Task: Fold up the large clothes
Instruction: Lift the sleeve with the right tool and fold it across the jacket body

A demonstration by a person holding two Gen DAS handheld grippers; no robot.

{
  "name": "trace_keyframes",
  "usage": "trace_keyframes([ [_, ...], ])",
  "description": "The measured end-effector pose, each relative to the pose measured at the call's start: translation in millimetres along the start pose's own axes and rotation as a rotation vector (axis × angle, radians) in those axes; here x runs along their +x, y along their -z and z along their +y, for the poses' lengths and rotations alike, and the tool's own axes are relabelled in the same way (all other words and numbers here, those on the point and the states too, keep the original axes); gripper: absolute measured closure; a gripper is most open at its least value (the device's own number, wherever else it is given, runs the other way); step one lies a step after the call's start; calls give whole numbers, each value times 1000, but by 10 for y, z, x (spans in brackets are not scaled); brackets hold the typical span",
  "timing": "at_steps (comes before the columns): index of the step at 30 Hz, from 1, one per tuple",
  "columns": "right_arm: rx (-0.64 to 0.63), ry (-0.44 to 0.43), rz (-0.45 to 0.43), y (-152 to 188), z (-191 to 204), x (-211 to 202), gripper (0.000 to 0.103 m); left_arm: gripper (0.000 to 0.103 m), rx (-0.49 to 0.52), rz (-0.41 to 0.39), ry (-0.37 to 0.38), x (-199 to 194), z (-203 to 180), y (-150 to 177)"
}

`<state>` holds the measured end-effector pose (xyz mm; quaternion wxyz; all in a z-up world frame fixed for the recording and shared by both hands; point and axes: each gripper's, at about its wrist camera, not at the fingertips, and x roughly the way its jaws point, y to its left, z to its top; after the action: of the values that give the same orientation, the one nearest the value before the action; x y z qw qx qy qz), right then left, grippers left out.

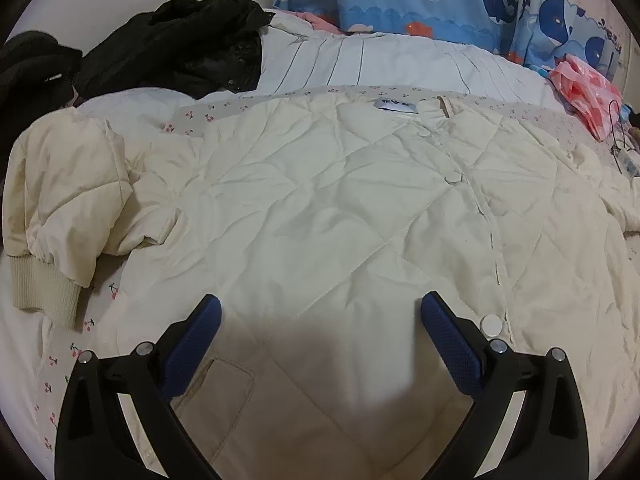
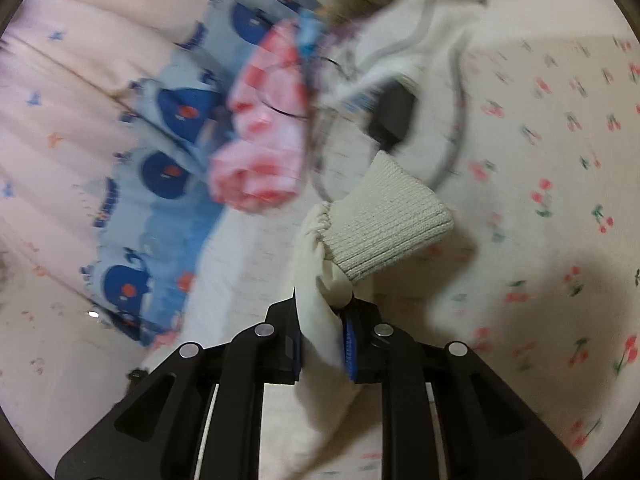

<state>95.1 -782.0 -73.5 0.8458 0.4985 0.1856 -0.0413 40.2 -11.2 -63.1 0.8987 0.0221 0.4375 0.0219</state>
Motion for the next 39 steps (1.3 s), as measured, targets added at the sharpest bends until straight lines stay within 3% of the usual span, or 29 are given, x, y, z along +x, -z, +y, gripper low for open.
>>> trace_keyframes([
  [5, -28, -143, -40, 90, 611, -136, 88, 7, -32, 10, 26, -22, 51, -5],
  [12, -108, -263, 24, 482, 1515, 9, 88, 7, -8, -36, 26, -199, 37, -29],
  [21, -238, -418, 191, 1491, 2730, 387, 88, 7, -94, -37, 28, -248, 294, -108],
  [27, -336, -501, 351, 2490, 3461, 766, 88, 7, -197, -54, 17, -296, 606, -162],
  [33, -415, -576, 530, 3755, 4051, 1116, 88, 7, -308, -77, -10, -333, 945, -192],
  [39, -575, -525, 728, 5092, 4188, 1458, 88, 7, -427, -93, -14, -361, 1250, -200],
])
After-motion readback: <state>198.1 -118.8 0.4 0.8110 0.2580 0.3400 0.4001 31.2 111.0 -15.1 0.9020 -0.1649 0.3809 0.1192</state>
